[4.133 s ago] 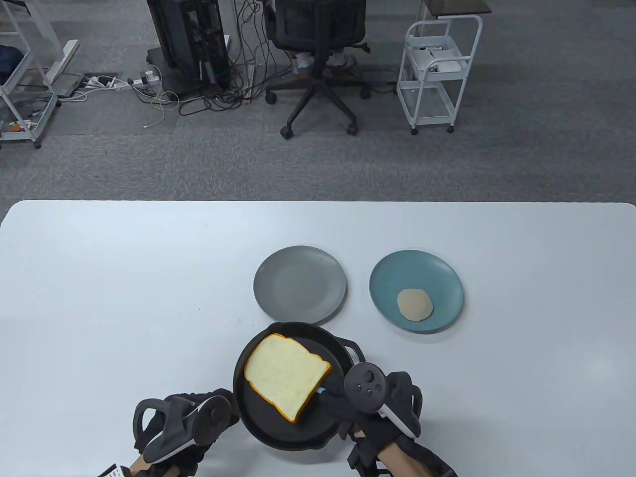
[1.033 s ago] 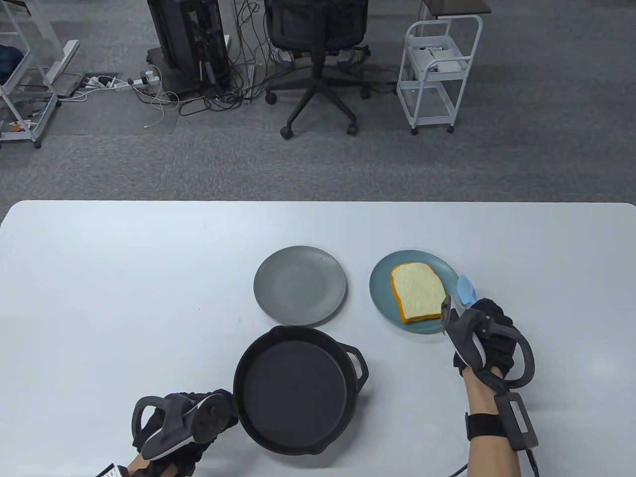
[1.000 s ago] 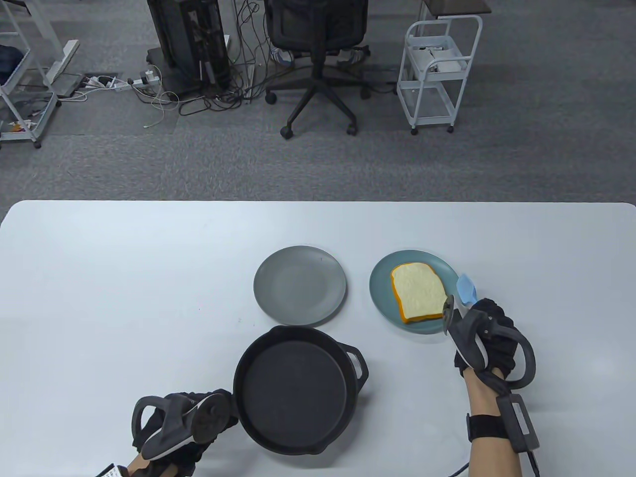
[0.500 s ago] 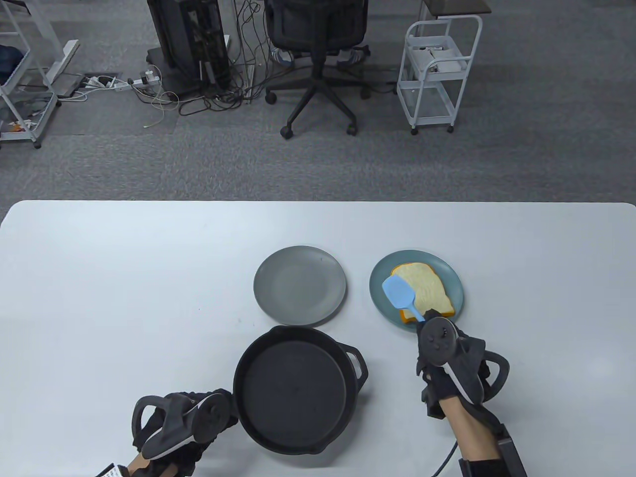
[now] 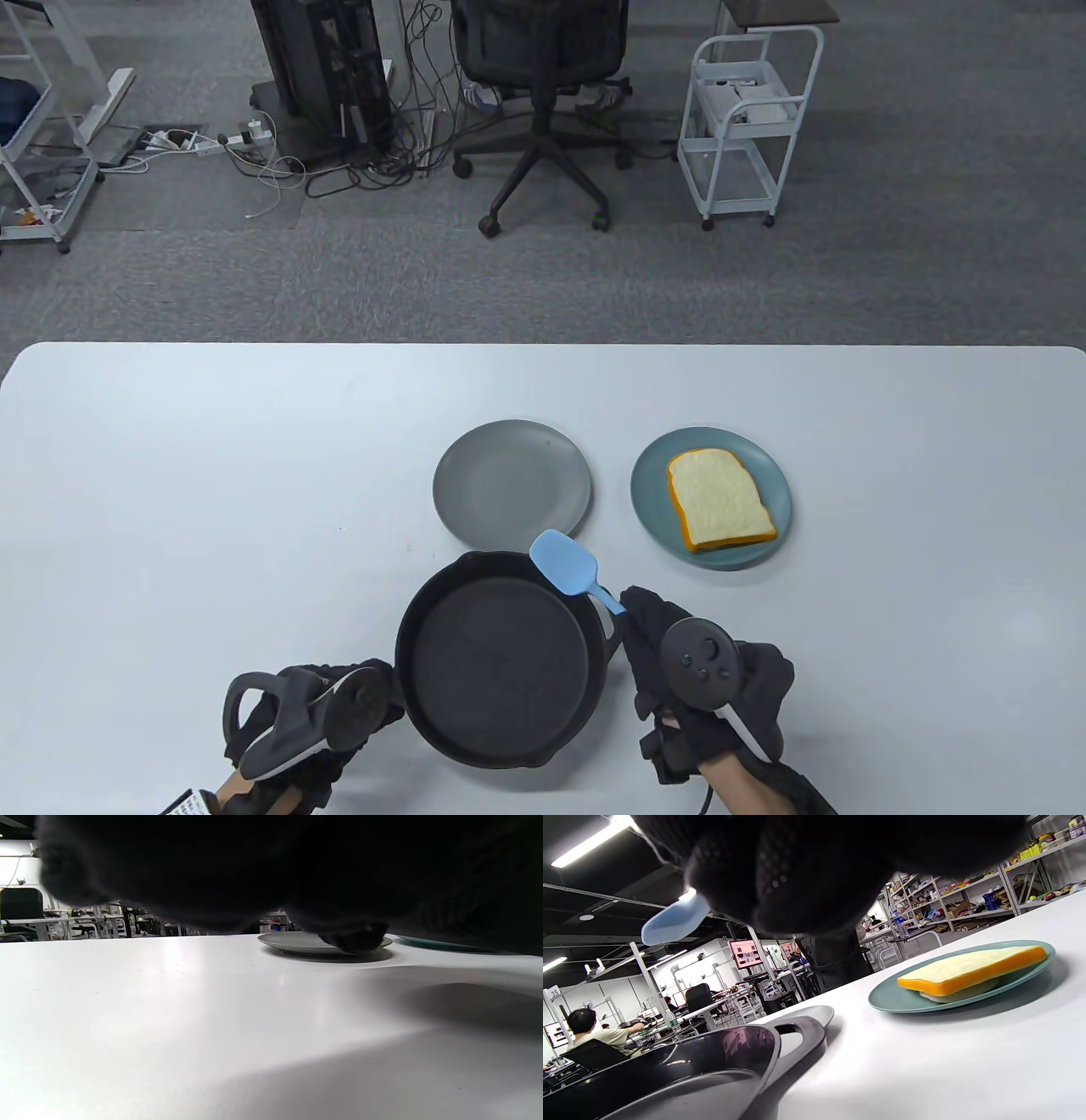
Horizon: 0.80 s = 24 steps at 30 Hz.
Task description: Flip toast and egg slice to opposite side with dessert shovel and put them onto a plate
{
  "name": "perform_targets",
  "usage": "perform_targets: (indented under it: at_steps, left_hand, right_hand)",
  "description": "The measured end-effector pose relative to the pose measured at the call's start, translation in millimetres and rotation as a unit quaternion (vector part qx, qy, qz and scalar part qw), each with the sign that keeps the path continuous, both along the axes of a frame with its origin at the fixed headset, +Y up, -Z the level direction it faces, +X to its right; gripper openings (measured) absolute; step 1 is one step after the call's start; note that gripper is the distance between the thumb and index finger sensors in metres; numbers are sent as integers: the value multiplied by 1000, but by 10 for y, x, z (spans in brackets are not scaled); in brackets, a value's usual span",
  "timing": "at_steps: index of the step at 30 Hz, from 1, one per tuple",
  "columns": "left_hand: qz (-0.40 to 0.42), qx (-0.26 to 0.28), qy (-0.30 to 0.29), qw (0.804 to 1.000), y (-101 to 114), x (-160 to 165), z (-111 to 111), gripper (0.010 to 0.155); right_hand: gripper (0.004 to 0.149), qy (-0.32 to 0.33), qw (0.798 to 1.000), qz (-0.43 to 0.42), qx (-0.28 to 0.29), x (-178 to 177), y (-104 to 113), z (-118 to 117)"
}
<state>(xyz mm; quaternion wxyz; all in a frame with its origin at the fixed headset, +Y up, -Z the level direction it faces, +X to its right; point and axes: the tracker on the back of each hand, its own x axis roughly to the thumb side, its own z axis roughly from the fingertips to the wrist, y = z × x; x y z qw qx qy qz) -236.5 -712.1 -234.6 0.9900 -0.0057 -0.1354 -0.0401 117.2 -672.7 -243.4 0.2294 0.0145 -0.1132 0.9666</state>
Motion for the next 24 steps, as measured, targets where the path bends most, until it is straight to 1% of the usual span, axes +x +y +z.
perform_targets:
  at_steps: [4, 7, 15, 18, 21, 24]
  left_hand:
    - [-3, -1, -10, 1000, -59, 9, -30, 48]
    - [-12, -16, -19, 1000, -131, 17, -74, 48]
    - [-39, -33, -35, 998, -327, 44, -163, 49]
    - [-90, -33, -28, 995, -411, 88, -182, 51]
    - [-103, -42, -25, 993, -455, 122, -196, 52]
    - [-114, -34, -24, 993, -443, 135, -192, 52]
  right_hand:
    - [48, -1, 1000, -2, 0, 26, -44, 6]
    - [48, 0, 1000, -3, -5, 43, -85, 8]
    - [48, -2, 1000, -12, -10, 92, -145, 54]
    - [48, -4, 1000, -15, -11, 106, -153, 67]
    - [48, -4, 1000, -16, -9, 110, -152, 74]
    - [48, -3, 1000, -14, -9, 102, -160, 73]
